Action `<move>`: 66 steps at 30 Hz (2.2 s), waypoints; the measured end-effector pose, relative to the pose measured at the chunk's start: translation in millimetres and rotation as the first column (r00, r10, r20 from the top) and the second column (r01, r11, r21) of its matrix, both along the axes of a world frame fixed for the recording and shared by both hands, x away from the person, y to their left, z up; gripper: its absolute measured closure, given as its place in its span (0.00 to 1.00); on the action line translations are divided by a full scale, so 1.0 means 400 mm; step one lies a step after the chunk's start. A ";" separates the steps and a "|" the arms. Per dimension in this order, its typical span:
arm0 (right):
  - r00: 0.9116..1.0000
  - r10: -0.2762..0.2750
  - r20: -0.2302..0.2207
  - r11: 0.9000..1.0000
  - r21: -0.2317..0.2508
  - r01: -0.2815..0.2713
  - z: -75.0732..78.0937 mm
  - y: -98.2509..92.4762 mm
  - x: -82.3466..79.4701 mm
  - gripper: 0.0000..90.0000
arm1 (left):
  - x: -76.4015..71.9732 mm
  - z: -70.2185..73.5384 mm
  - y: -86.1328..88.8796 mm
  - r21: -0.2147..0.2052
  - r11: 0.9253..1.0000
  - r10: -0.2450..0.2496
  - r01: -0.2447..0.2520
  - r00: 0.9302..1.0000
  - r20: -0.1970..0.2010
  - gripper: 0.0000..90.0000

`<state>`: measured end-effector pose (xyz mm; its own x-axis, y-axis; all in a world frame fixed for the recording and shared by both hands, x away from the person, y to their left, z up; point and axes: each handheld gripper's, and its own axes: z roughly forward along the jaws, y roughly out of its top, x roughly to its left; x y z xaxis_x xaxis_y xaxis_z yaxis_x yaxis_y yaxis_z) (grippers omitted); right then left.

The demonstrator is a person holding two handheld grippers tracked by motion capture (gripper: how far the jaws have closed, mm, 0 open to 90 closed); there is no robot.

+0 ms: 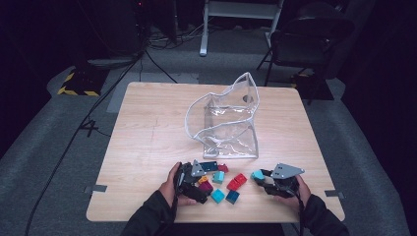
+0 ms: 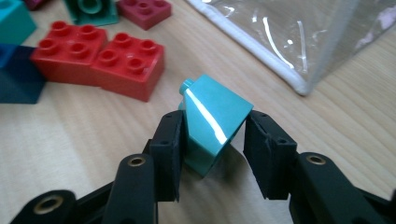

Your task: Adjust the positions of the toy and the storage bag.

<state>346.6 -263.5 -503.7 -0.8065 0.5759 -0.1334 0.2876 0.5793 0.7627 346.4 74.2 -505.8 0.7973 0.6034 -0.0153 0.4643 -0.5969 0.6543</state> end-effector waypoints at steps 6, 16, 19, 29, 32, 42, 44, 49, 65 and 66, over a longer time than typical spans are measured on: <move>1.000 -0.018 -0.015 1.000 0.016 0.019 -0.001 -0.006 0.028 0.66 | 0.039 0.000 -0.013 -0.001 1.000 0.011 -0.011 1.000 -0.002 0.00; 1.000 -0.012 -0.016 1.000 0.027 0.013 -0.004 -0.013 0.023 0.65 | 0.018 0.002 0.019 0.011 0.999 0.037 -0.037 0.999 0.002 0.00; 1.000 -0.012 -0.027 0.999 0.036 0.013 -0.004 -0.016 0.025 0.66 | 0.003 0.003 0.036 0.012 0.999 0.048 -0.048 0.999 -0.006 0.00; 1.000 -0.020 0.003 0.999 0.038 0.020 -0.002 -0.018 0.019 0.66 | -0.032 0.000 0.104 0.001 0.997 0.071 -0.071 0.997 -0.003 0.01; 0.999 -0.045 0.013 0.998 0.045 0.045 0.002 -0.024 0.020 0.66 | -0.039 -0.001 0.128 -0.001 0.997 0.074 -0.074 0.997 0.002 0.01; 0.991 -0.135 -0.025 0.976 0.169 0.137 0.052 -0.092 0.053 0.66 | -0.075 -0.002 0.226 -0.003 0.989 0.147 -0.147 0.989 0.002 0.01; 0.990 -0.136 -0.026 0.974 0.181 0.139 0.060 -0.094 0.054 0.66 | -0.077 -0.002 0.236 -0.007 0.988 0.154 -0.154 0.988 -0.001 0.01; 0.989 -0.147 0.031 0.971 0.193 0.139 0.117 -0.098 0.060 0.67 | -0.083 -0.002 0.274 -0.006 0.981 0.192 -0.192 0.981 0.000 0.01; 0.973 -0.156 0.171 0.964 0.240 0.113 0.294 -0.071 0.096 0.66 | -0.073 -0.002 0.273 -0.006 0.969 0.248 -0.248 0.969 0.000 0.01; 0.971 -0.157 0.180 0.965 0.238 0.112 0.305 -0.068 0.099 0.66 | -0.073 -0.002 0.273 -0.005 0.969 0.248 -0.248 0.969 0.000 0.01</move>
